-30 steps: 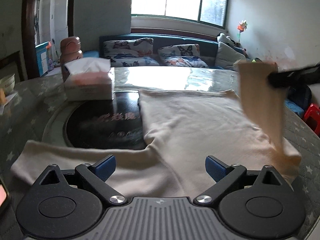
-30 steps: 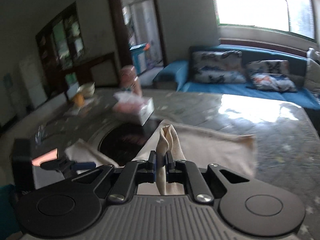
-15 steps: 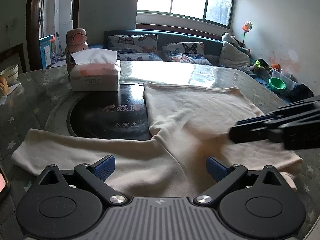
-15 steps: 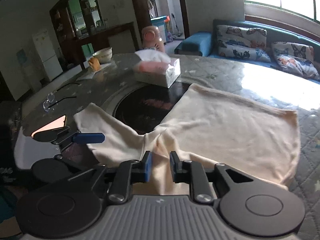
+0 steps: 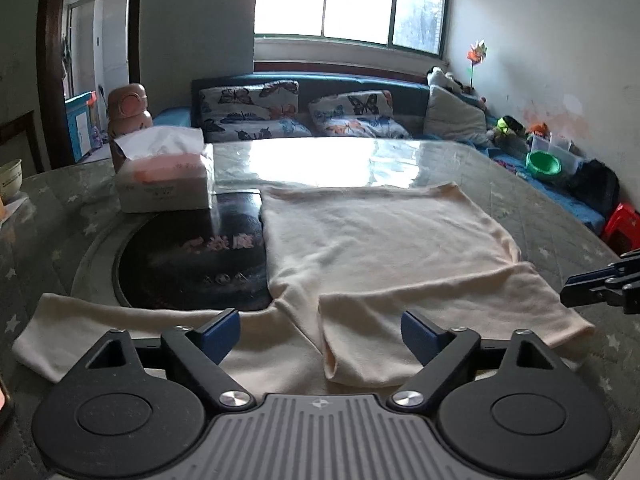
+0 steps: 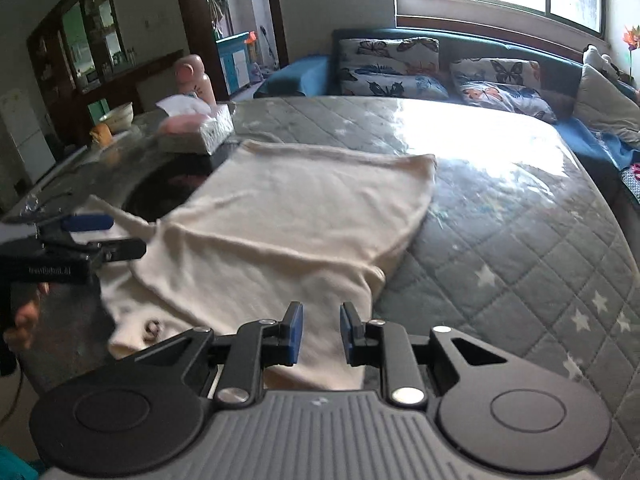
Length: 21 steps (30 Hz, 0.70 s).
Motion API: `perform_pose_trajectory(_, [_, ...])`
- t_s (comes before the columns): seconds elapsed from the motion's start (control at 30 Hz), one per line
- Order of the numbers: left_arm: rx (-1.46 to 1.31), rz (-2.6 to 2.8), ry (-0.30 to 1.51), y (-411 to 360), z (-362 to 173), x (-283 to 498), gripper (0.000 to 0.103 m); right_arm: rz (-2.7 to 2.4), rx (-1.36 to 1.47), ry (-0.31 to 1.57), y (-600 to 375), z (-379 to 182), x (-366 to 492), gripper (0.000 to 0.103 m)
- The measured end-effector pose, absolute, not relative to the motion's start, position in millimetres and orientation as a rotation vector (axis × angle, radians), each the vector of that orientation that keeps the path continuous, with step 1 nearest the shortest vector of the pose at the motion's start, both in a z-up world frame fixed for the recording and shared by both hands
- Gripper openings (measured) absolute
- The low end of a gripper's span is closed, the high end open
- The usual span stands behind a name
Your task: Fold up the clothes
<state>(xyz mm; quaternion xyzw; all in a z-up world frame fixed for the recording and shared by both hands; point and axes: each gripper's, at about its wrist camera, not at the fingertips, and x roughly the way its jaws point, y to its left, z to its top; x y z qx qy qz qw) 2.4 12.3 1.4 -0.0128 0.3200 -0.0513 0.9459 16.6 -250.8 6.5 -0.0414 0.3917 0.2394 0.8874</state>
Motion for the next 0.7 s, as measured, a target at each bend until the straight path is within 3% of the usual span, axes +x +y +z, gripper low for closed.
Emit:
perform_pose_trajectory(0.27, [-0.004,-0.095,0.674,6.6,-7.6,4.9,0.061,0.504,-0.121,0.839,-252.0,-15.3,14.0,0.019])
perform_pose_trajectory(0.5, [-0.012,-0.095,0.659,5.7,-4.2,7.3,0.054,0.517,-0.159,0.744,-239.4,7.9,33.2,0.02])
perform_pose_trajectory(0.7, [0.003,-0.11,0.695,3.5,-15.0,13.0,0.05,0.517,-0.186,0.79,-223.7,-13.7,56.7,0.019])
